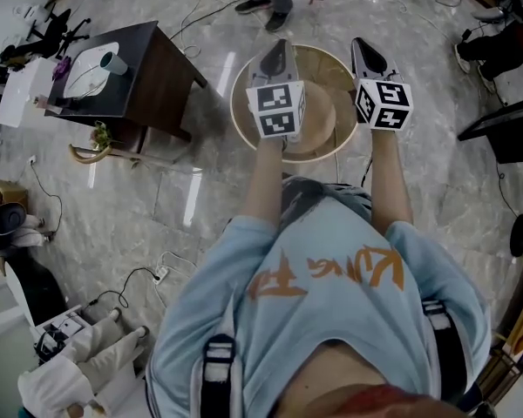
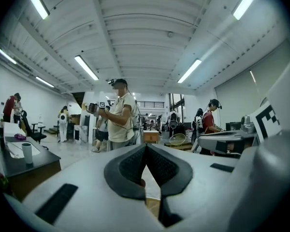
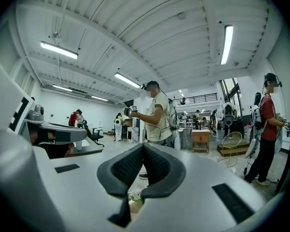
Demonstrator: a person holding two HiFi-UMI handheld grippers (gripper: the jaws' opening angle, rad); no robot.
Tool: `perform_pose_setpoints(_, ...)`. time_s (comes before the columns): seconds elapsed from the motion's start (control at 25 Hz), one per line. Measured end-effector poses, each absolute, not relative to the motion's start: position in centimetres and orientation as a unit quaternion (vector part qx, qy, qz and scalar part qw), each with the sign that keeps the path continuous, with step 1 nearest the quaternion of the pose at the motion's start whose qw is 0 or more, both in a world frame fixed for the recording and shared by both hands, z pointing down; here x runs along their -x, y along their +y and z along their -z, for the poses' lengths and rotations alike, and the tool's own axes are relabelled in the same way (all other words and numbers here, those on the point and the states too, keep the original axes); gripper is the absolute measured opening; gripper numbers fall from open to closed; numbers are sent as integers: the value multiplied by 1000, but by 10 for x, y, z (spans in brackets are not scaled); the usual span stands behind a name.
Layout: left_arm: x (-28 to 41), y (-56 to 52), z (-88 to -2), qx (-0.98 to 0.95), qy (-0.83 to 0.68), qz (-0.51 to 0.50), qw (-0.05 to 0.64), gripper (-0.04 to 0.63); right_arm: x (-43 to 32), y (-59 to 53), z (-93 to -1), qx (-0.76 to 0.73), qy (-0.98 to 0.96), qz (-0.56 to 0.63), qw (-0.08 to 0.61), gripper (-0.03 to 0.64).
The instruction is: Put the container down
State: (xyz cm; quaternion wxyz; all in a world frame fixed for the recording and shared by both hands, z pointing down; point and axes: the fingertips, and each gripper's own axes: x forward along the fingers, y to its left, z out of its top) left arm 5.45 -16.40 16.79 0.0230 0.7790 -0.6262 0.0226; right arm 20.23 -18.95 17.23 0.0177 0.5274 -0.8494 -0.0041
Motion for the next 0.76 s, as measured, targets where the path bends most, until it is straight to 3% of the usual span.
perform_pose_setpoints(0.76,-59,-176,-160,-766,-643,-5,-9,25,-218,-199,-147,-534,-842,67,-9,12)
